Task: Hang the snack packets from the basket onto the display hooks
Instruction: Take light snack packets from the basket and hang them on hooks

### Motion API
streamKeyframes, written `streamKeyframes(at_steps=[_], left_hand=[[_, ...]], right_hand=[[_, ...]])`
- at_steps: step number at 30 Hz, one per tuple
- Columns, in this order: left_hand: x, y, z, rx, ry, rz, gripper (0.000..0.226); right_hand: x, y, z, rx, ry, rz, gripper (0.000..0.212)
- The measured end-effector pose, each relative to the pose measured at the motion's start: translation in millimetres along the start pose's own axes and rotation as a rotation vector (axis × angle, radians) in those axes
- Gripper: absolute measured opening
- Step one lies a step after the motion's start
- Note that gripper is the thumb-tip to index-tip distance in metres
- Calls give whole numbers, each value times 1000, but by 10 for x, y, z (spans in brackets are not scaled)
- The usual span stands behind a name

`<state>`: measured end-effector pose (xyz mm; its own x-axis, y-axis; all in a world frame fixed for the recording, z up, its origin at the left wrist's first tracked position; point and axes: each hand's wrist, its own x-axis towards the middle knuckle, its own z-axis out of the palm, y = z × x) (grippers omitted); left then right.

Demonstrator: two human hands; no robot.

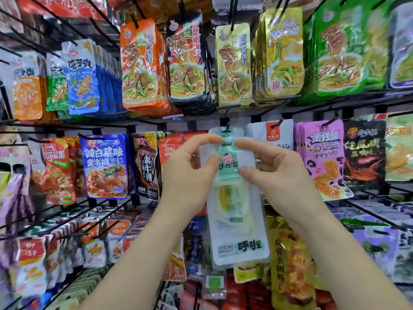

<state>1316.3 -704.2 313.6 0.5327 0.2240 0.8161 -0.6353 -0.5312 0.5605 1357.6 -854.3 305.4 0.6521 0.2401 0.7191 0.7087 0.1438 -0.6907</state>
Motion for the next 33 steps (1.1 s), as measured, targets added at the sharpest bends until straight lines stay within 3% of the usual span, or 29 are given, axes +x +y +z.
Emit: streamKeyframes(at_steps=[3,14,23,26,30,33], left_hand=[[172,-39,36,145,22,25,26],[467,-62,152,318,4,79,32],[429,-102,173,293,-86,-66,38],[356,-130,124,254,-158,-90,47],[86,-181,77,49,-340,-296,73],[50,-252,99,249,-279,-219,79]], right_hand=[[198,13,-13,-15,-2,13,43],[528,125,-66,-76,23,15,45],[568,209,-126,-150,-17,88,44],[591,246,-151,-170,-37,72,44],[580,314,-169,-317,-35,-2,43],[544,343,-190,-448,-88,-20,50]])
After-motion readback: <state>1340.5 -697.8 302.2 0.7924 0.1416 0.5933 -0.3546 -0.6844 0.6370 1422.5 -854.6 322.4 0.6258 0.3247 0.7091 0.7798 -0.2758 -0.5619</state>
